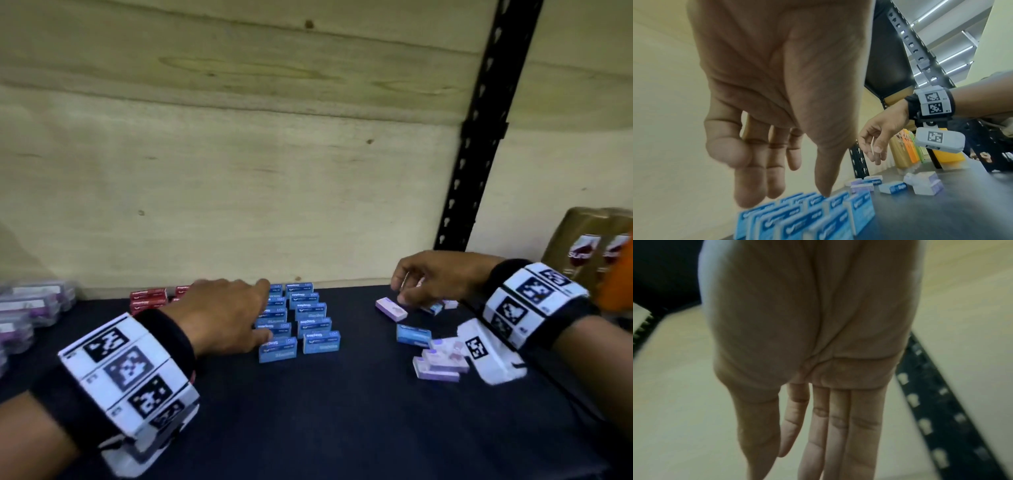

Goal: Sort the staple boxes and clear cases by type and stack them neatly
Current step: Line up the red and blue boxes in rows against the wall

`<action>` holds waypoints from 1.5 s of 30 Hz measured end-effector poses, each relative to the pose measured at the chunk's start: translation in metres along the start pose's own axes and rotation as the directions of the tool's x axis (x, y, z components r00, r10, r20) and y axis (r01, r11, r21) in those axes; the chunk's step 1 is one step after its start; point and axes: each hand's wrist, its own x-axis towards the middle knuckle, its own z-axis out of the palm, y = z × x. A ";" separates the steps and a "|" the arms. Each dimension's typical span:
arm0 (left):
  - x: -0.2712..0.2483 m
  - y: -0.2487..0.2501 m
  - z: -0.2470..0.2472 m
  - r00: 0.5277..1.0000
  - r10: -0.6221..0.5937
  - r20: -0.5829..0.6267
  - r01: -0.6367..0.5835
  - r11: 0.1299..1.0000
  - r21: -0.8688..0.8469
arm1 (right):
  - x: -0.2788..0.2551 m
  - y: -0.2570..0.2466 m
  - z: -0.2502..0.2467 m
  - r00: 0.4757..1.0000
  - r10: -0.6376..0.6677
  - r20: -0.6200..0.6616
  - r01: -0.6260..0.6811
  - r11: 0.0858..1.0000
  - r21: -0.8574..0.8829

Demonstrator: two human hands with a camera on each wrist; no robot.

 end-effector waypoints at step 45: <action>0.149 0.143 -0.009 0.883 0.458 0.099 -0.436 0.880 -0.187 | 0.063 0.073 -0.006 0.955 0.297 -0.010 -0.259 0.816 -0.517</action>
